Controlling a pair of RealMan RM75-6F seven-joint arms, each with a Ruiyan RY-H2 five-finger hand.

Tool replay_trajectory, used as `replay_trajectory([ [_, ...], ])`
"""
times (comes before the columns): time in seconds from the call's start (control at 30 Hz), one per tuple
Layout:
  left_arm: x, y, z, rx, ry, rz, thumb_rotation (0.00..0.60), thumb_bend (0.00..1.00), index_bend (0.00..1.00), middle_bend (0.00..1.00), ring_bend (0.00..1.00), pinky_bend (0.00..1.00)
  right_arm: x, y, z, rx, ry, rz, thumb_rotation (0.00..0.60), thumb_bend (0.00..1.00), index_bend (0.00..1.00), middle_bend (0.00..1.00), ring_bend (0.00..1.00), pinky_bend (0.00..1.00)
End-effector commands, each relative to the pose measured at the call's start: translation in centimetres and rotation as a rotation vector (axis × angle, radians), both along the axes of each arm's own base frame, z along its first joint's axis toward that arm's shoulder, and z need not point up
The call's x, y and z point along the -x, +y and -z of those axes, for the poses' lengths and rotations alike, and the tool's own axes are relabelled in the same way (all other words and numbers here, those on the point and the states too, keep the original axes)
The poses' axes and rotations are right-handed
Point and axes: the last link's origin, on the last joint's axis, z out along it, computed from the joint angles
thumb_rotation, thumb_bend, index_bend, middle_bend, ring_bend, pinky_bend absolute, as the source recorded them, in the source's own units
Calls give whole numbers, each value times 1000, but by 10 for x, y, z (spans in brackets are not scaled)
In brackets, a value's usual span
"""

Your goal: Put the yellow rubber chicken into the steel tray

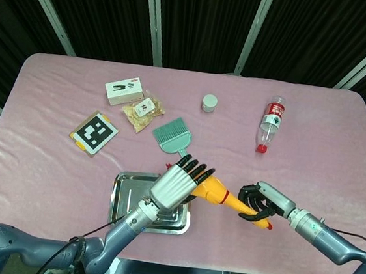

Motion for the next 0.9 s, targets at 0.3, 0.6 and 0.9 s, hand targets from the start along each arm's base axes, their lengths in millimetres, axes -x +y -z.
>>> replay_trajectory([
  [0.3, 4, 3, -8, -8, -5, -13, 600, 96, 9, 88, 100, 152, 1, -1, -2, 6, -2, 5, 600, 1000, 964, 747, 751, 905],
  [0.6, 0, 4, -5, -14, -10, -10, 600, 178, 184, 202, 135, 153, 0, 1, -2, 1, -2, 0, 600, 1000, 964, 747, 751, 905],
  [0.9, -5, 3, -1, -17, -1, 4, 600, 373, 461, 470, 371, 223, -1, 3, -2, -4, -3, -4, 600, 1000, 964, 747, 751, 906],
])
